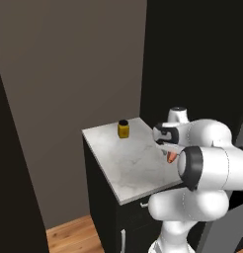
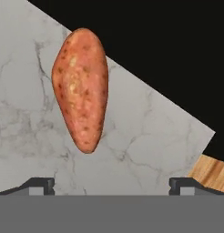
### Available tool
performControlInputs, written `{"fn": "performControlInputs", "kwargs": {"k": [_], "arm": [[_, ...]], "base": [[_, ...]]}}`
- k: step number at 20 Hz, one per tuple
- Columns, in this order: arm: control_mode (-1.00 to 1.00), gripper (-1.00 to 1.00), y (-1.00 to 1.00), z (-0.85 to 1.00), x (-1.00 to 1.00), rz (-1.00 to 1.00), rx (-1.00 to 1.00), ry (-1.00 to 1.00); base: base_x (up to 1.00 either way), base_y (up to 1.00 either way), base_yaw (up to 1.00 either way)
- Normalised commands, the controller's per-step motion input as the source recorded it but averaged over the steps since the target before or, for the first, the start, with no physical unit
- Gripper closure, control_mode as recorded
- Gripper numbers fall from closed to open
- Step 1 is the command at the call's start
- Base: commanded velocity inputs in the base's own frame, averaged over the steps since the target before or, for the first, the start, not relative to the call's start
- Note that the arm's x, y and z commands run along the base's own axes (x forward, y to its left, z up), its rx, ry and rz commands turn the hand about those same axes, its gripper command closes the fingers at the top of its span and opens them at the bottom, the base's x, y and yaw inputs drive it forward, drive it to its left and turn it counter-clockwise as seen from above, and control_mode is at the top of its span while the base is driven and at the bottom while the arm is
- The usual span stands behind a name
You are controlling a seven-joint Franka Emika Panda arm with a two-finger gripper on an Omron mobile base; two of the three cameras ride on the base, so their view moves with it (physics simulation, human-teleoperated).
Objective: Place the sweet potato and squash inside the fridge drawer. Close the drawer after placing the vegetables.
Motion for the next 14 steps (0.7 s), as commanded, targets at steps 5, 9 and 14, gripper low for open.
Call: {"fn": "performControlInputs", "kwargs": {"k": [5, 9, 14], "arm": [[-1.00, -1.00, 0.00, -0.07, 0.25, -0.18, 0.02, -0.08], [-1.00, -1.00, -0.01, -0.14, 0.26, -0.07, 0.00, -0.03], [-1.00, -1.00, -0.09, -0.17, 0.17, -0.01, 0.00, -0.02]], "base": [[0.00, 0.00, 0.00], [0.00, 0.00, 0.00], [0.00, 0.00, 0.00]]}}
